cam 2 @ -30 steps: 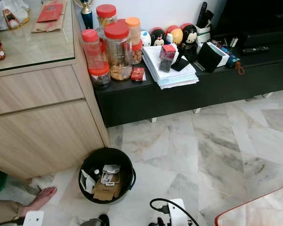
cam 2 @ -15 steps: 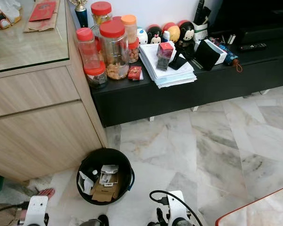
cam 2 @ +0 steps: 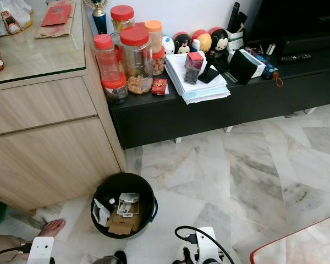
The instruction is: Picking trash to rubbish bin
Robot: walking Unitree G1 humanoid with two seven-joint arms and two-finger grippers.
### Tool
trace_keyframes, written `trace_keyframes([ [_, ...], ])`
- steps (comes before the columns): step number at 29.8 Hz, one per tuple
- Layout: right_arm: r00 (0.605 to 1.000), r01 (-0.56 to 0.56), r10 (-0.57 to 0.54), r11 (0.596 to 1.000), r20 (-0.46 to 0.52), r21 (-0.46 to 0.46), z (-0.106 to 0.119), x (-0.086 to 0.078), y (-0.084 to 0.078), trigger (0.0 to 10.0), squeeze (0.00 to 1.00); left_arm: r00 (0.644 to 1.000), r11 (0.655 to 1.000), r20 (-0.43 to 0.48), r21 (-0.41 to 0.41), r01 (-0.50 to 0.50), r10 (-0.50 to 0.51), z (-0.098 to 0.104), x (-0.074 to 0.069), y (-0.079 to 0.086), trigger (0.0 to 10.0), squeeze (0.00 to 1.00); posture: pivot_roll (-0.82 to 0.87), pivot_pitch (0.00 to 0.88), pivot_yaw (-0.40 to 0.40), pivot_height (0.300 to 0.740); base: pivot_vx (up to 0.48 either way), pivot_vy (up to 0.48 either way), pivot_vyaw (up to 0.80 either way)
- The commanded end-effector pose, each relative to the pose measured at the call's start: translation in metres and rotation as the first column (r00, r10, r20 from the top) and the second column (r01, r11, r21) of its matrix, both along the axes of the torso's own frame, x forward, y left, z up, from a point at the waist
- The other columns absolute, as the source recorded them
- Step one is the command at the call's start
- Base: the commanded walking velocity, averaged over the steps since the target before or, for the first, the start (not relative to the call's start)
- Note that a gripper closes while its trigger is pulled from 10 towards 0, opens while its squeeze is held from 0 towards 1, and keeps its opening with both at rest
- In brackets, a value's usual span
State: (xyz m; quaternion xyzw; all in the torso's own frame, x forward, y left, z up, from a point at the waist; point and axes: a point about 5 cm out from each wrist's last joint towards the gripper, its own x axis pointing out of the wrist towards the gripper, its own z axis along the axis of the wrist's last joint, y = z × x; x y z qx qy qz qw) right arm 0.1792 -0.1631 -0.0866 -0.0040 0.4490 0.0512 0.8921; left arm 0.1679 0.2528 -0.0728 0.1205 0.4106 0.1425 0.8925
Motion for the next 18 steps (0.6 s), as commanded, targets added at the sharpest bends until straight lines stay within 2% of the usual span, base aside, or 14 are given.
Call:
trace_keyframes([
  [1, 1.0, 0.014, -0.014, 1.0, -0.013, 0.007, -0.0018, -0.0032, 0.0013, 10.0, 0.0, 0.999, 1.0, -0.035, 0.005, 0.02, -0.02, -0.0035, -0.006, -0.0007, 10.0, 0.0, 0.11, 0.162, -0.002, 0.74, -0.255, 0.0, 0.0],
  [18, 1.0, -0.006, 0.006, 1.0, -0.019, 0.004, -0.0021, -0.0039, 0.0018, 10.0, 0.0, 0.999, 1.0, -0.044, 0.001, 0.019, -0.019, -0.0055, -0.0083, -0.0041, 10.0, 0.0, 0.11, 0.165, -0.01, 0.74, -0.249, 0.0, 0.0],
])
